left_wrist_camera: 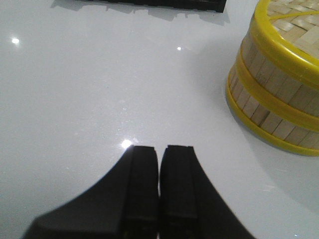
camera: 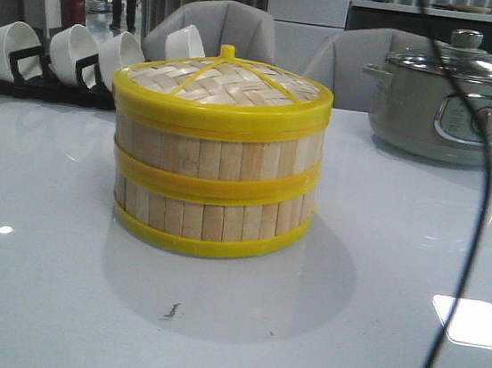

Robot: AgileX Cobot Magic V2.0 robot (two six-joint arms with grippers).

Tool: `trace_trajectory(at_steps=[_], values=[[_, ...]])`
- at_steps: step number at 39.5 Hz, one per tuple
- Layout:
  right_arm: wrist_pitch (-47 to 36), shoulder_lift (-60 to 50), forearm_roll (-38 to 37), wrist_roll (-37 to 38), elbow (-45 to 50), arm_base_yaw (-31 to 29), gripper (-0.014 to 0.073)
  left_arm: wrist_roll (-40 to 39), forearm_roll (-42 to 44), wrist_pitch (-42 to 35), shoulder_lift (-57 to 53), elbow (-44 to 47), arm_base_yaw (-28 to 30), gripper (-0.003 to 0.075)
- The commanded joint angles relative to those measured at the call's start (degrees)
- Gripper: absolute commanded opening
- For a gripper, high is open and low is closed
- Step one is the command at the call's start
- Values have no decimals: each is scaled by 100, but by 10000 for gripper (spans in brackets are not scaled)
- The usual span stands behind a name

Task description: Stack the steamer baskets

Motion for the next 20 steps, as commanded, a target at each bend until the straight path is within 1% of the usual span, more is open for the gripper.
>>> trace_trajectory(at_steps=[1,6,12,20], values=[[-1055,-1050,-48,-67,804,-415,414,-30,-46,-482,-16,-170,-6,86],[-1660,-2150,-48,-67,2025,-1002,414,-30,-46,-482,-16,-170,-6,86],[-2095,-3426,-48,-67,3380,-1529,414,-30,-46,-482,-16,-170,-6,86],[-2321,-4863,-48,-67,4819,-1925,414,-30,-46,-482,-16,-170,-6,86]])
